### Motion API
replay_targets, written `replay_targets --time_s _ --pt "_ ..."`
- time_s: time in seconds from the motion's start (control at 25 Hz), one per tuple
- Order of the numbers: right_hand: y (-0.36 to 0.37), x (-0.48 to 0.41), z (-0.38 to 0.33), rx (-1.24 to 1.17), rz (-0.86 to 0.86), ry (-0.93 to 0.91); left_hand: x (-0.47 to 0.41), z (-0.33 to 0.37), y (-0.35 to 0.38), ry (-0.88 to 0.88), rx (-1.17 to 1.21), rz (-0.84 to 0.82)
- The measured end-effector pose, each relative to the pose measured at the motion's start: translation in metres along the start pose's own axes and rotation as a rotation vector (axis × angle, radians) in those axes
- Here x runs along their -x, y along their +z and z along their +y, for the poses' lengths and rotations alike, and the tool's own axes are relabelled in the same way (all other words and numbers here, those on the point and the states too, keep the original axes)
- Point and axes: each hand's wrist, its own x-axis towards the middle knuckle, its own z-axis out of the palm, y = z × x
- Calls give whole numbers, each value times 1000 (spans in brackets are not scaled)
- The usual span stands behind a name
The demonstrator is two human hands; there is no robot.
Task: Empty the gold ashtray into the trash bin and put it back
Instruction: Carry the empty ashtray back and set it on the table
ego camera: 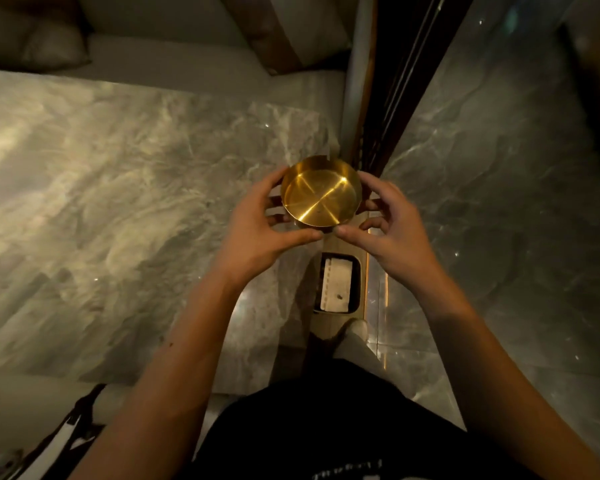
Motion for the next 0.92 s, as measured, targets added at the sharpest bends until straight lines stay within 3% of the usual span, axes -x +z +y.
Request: replay_targets --time_s 0.44,0.92 --pt "33 -24 -96 39 -233 -302 69 61 -64 106 -115 419" --pt "94 -65 -147 19 -365 -415 75 74 -133 71 -221 581"
